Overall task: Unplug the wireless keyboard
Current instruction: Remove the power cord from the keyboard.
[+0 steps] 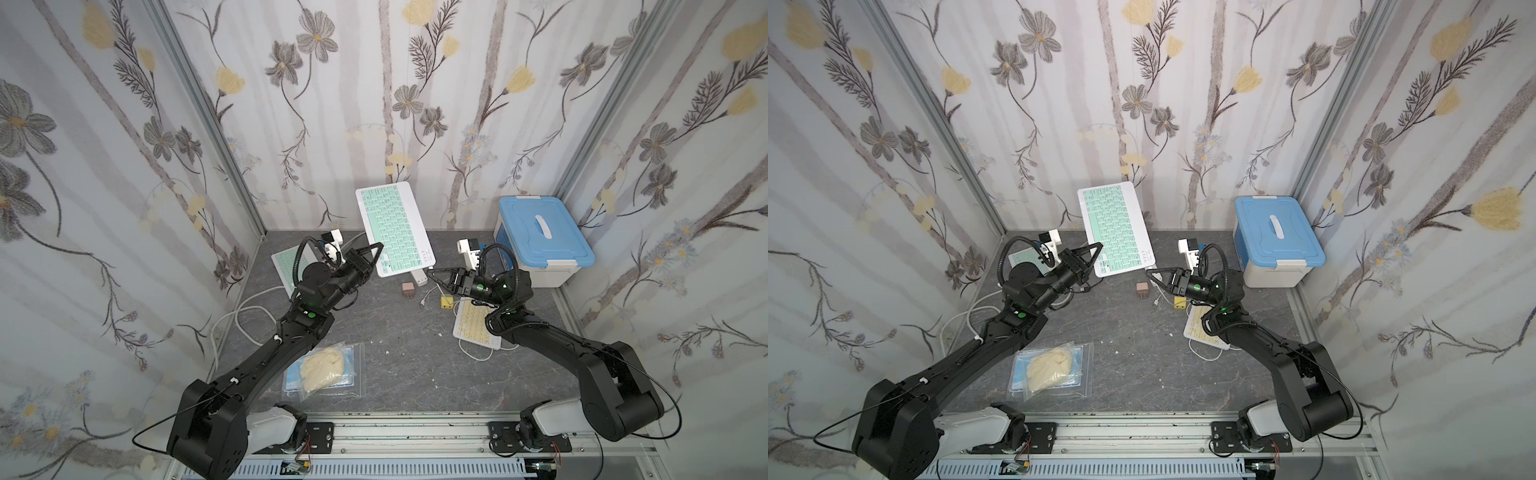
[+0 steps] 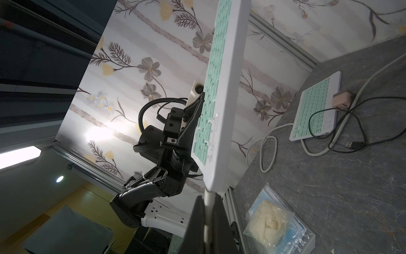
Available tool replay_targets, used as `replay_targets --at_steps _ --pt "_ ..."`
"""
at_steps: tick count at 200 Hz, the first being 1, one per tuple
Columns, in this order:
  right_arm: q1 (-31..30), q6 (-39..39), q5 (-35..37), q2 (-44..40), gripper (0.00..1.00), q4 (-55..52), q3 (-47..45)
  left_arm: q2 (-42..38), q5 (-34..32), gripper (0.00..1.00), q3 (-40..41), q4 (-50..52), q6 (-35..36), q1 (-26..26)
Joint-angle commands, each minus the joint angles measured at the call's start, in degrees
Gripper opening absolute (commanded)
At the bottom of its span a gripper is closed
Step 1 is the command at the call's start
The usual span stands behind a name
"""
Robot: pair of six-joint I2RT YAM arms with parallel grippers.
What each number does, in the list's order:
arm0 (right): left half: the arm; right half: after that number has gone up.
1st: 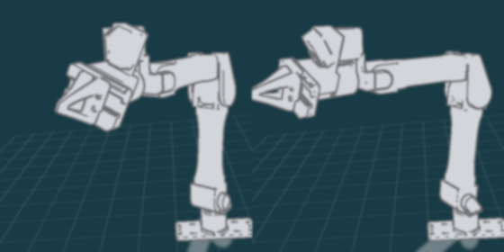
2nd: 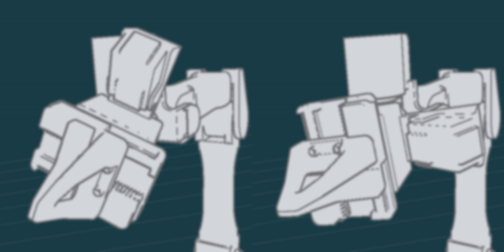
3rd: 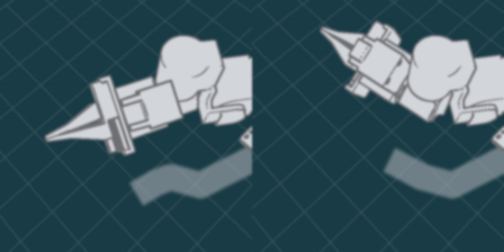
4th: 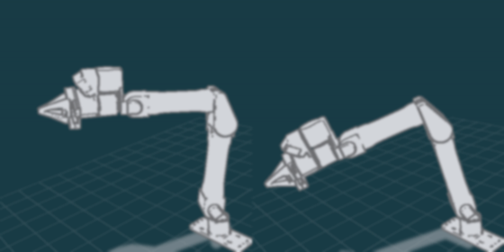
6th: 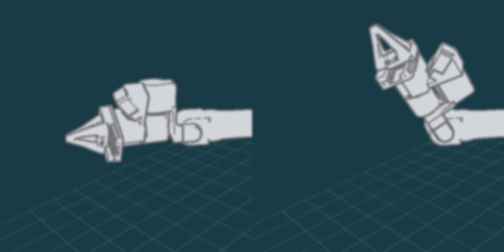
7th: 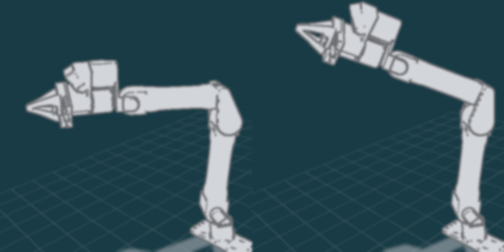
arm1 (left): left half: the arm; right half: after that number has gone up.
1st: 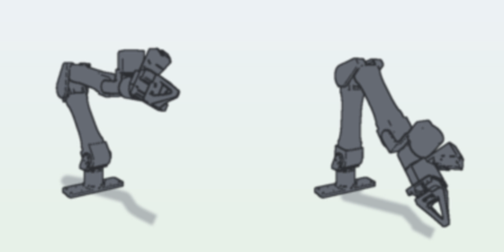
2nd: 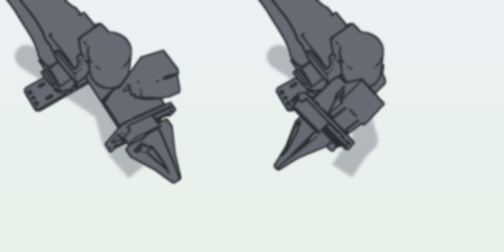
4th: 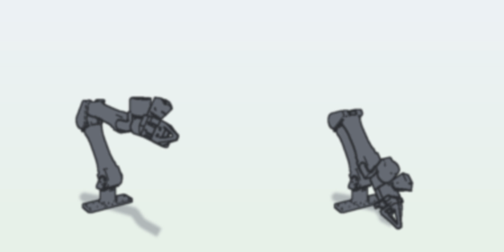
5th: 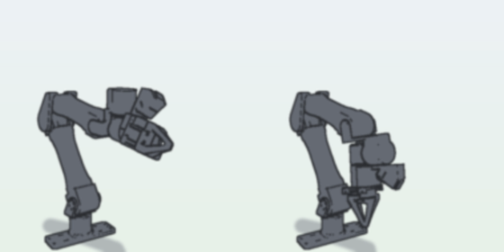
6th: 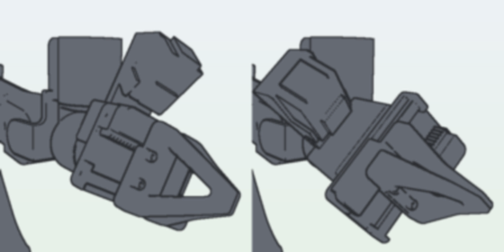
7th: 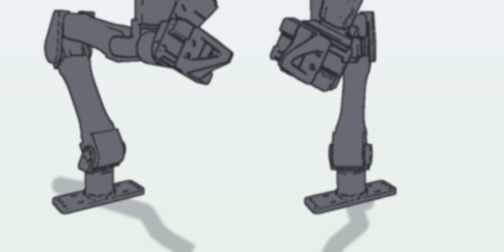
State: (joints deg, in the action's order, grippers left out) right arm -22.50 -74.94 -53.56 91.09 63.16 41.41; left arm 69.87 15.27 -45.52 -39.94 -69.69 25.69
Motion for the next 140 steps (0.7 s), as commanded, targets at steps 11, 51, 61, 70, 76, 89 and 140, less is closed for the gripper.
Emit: replay_targets --at_steps 11,51,61,70,76,89,140 --pt "-1.34 1.47 -5.78 2.25 0.0 2.3 0.14 -1.24 -16.42 0.0 1.35 -8.83 -0.98 -0.56" --pt "-1.18 2.56 -5.51 1.25 0.0 1.34 -0.9 -2.32 -19.85 0.0 3.86 -11.15 -0.76 -0.47" --pt "-1.14 3.15 -5.81 0.94 0.0 0.63 -0.84 -2.28 -20.0 0.0 3.72 -11.04 -0.78 -0.48" --pt "-1.22 3.64 -5.86 0.75 0.0 0.22 -0.79 -2.06 -20.01 0.0 3.64 -11.23 -0.96 -0.45" --pt "-1.35 3.66 -6.06 0.88 0.0 0.24 -0.61 -1.81 -19.93 0.0 3.48 -11.54 -1.06 -0.46" --pt "-2.11 3.72 -6.46 1.17 0.0 0.51 0.05 -1.2 -20.26 0.0 3.35 -12.01 -1.31 -0.42" --pt "-2.96 5.8 -9.66 -1.2 0.0 -0.86 -4.32 2.02 -17.98 0.0 -0.92 -11.6 -2.08 -0.47"
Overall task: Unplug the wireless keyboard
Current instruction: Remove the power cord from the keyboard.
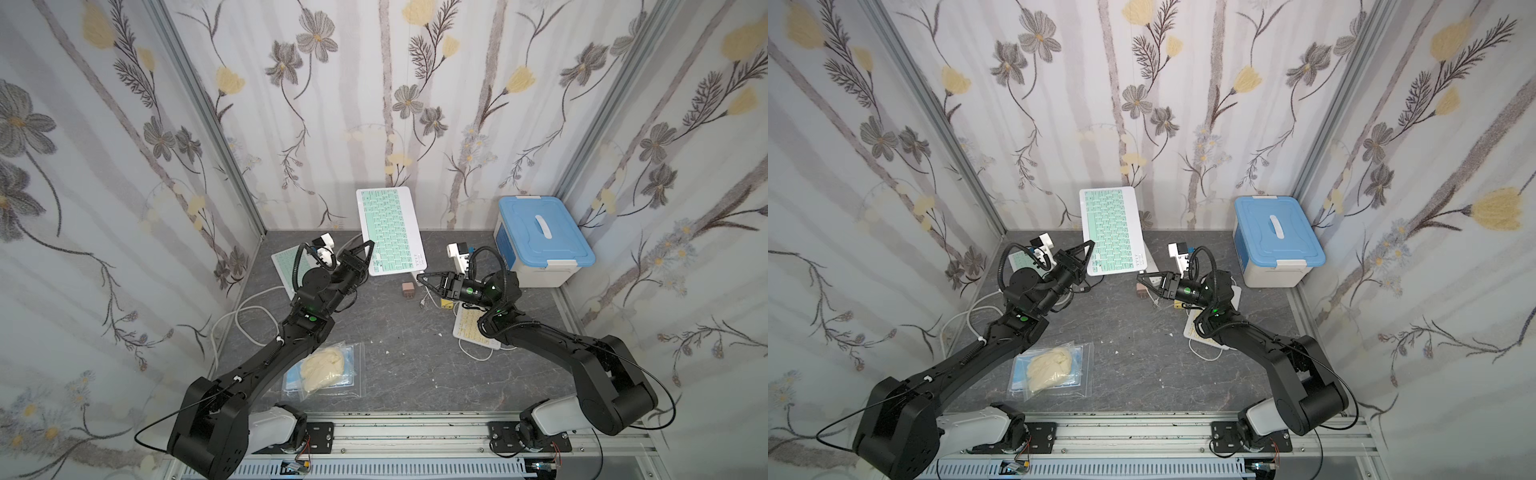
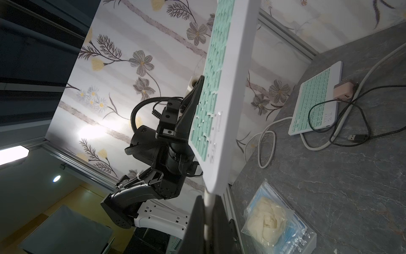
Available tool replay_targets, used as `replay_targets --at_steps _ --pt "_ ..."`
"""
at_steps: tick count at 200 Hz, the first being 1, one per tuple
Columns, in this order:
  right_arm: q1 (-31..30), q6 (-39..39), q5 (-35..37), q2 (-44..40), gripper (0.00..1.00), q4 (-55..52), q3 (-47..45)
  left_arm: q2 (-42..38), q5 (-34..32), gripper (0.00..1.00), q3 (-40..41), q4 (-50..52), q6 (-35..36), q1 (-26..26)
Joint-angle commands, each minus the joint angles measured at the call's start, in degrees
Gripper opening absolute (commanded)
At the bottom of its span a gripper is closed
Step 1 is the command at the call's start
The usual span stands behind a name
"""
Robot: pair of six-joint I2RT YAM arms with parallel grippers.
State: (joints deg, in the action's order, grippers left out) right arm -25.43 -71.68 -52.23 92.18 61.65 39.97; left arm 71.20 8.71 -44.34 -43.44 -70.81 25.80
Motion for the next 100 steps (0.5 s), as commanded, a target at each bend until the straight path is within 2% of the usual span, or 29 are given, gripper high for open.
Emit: replay_targets --at_steps 1,21,40,79,100 --pt "0.04 2.61 -11.02 -2.41 0.0 0.66 -3.05 0.69 -11.43 0.0 -2.13 -8.13 -0.94 -0.58" --pt "1.31 4.4 -10.76 -5.08 0.0 -1.18 -5.47 0.65 -11.67 0.0 -2.6 -8.43 -0.92 -0.49" --pt "1.23 3.82 -9.15 -5.24 0.0 -1.37 -4.18 2.24 -12.51 0.0 -2.49 -9.37 -0.71 0.22" --pt "-6.5 5.32 -7.05 1.43 0.0 -4.86 7.55 4.18 -16.77 0.0 -2.66 -11.11 -0.78 2.32" --pt "-8.09 5.93 -8.07 3.56 0.0 -5.25 7.25 4.45 -19.12 0.0 -3.24 -10.37 -0.94 2.39"
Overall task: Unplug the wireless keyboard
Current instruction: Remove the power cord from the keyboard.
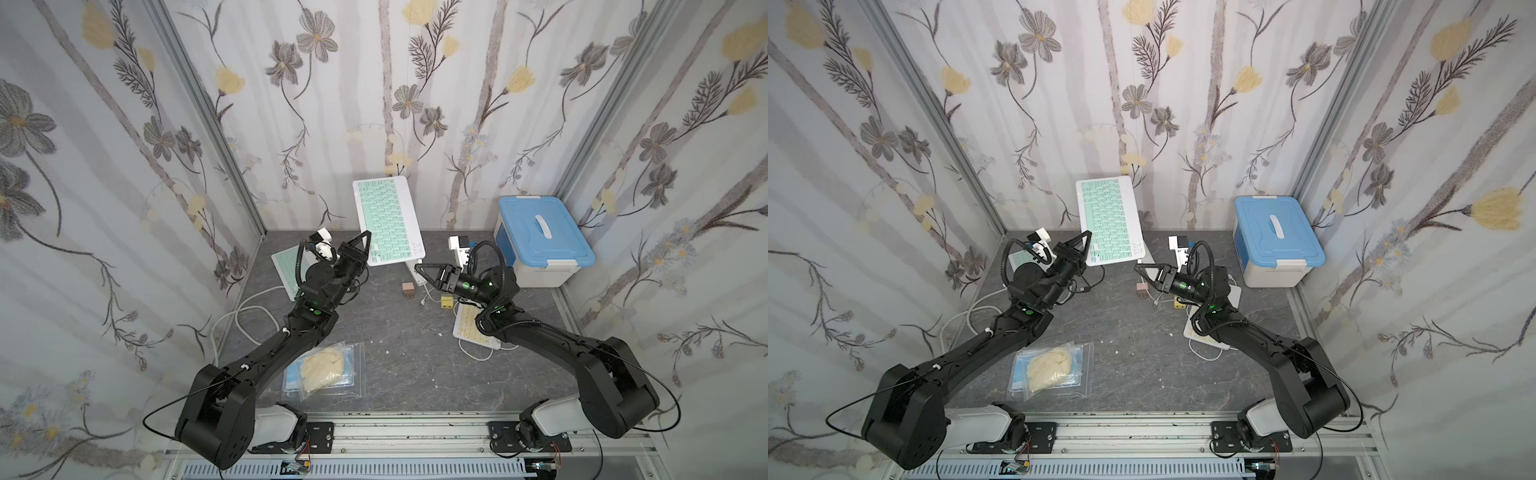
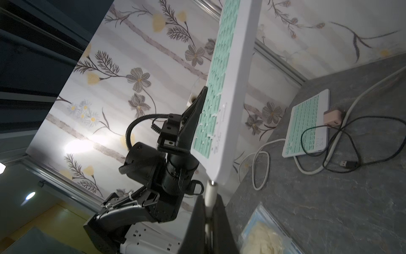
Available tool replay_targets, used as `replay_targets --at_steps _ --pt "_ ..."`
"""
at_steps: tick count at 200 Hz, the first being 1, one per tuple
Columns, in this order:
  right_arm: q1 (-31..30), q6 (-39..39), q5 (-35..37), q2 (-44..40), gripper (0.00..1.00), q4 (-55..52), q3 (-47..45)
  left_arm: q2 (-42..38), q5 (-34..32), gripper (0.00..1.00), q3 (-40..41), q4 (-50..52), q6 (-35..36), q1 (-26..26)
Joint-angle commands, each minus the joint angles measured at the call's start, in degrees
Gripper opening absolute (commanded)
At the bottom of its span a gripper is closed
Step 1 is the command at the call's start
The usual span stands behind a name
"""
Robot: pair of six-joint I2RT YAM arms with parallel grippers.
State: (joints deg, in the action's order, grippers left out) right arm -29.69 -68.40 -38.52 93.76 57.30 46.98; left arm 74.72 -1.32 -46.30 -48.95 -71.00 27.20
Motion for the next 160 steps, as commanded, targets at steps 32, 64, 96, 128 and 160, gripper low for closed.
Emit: replay_targets --at_steps 32,64,96,128,160 --pt "-2.48 6.78 -24.37 -0.57 0.0 -3.78 -7.14 0.63 -10.53 0.0 -2.33 -3.69 -0.18 1.01" --pt "-0.66 14.48 -27.63 -4.99 0.0 -11.98 -10.63 0.59 -9.99 0.0 -3.31 -2.64 0.25 0.84" --pt "1.09 20.52 -29.97 -7.42 0.0 -19.12 -10.88 0.6 -9.52 0.0 -3.76 -1.98 0.49 0.85" --pt "1.39 19.71 -29.53 -8.06 0.0 -18.15 -10.06 1.1 -9.37 0.0 -4.31 -2.08 0.16 0.84" --pt "4.74 23.01 -25.21 -8.04 0.0 -26.45 -8.66 0.62 -8.14 0.0 -4.29 -0.53 0.5 0.84"
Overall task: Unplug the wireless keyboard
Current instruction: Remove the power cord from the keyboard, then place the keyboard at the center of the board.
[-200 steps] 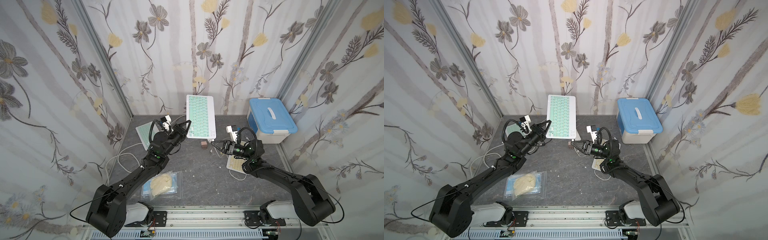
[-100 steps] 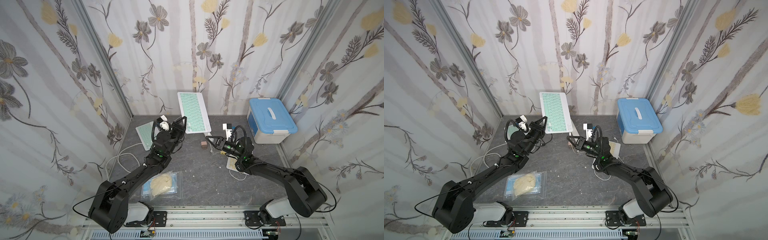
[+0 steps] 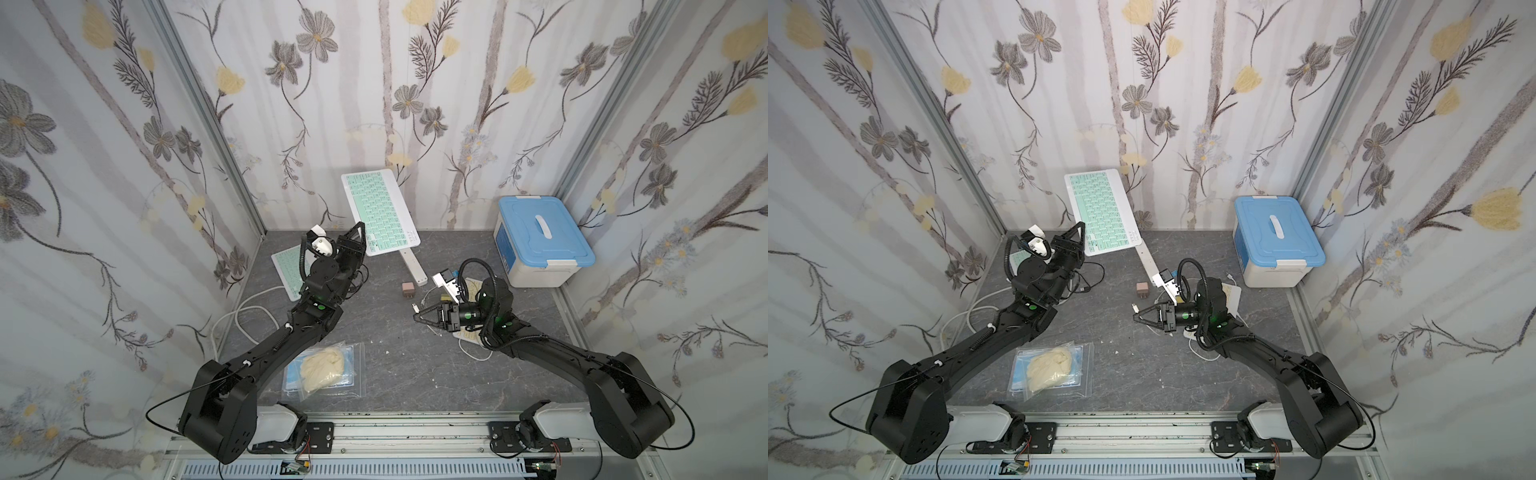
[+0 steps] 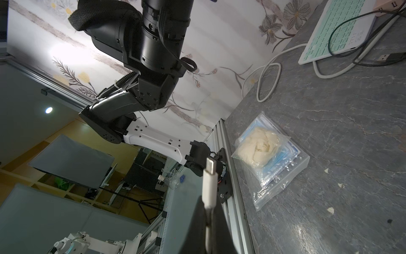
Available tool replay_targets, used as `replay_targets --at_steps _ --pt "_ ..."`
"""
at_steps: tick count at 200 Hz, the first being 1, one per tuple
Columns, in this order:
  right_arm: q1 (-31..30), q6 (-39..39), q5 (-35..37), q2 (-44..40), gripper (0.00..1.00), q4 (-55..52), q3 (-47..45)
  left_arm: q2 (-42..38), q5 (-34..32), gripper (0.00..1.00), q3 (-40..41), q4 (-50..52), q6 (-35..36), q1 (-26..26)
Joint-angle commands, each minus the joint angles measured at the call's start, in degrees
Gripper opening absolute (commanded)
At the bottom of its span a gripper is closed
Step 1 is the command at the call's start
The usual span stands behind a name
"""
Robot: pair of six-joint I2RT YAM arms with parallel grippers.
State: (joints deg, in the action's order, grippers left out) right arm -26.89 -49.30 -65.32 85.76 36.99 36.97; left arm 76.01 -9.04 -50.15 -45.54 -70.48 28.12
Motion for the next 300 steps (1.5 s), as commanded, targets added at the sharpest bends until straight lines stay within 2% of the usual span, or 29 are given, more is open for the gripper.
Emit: replay_targets --at_steps 1,25,42,56,90,122,168,227,245,267,300 --pt "2.07 3.92 1.59 -0.1 0.0 -6.23 1.39 -0.76 -0.4 0.0 -0.37 -3.9 0.02 -0.08" --pt "6.81 5.75 3.54 -3.66 0.0 -12.02 2.36 -3.61 0.0 0.0 1.71 1.32 2.74 -0.06" --pt "7.83 10.84 7.38 -6.88 0.0 -21.7 6.53 -7.74 2.31 0.0 0.92 10.49 6.73 -0.09" --pt "7.65 12.09 8.27 -8.57 0.0 -25.2 9.68 -9.3 5.27 0.0 -0.14 17.99 8.94 -0.13" --pt "7.69 12.49 11.14 -12.28 0.0 -29.19 16.21 -13.33 7.06 0.0 3.97 28.56 9.48 0.0" --pt "7.74 9.81 12.35 -13.35 0.0 -27.04 20.99 -16.72 8.52 0.0 8.56 36.8 10.74 0.32" --pt "7.23 2.76 12.79 -9.3 0.0 -19.18 23.61 -13.18 14.48 0.0 15.06 33.28 8.03 2.44" --pt "6.51 4.16 14.32 -7.72 0.0 -19.65 17.33 -10.81 6.13 0.0 19.0 38.63 6.22 5.5" --pt "6.68 5.32 14.85 -8.28 0.0 -21.06 16.69 -8.67 5.81 0.0 20.88 36.82 5.8 6.27" --pt "6.7 5.48 15.41 -8.41 0.0 -21.44 16.23 -3.46 9.12 0.0 22.79 29.64 4.56 6.89" --pt "6.7 6.05 16.81 -7.79 0.0 -22.24 13.83 2.55 8.5 0.0 21.94 29.79 4.73 8.78"
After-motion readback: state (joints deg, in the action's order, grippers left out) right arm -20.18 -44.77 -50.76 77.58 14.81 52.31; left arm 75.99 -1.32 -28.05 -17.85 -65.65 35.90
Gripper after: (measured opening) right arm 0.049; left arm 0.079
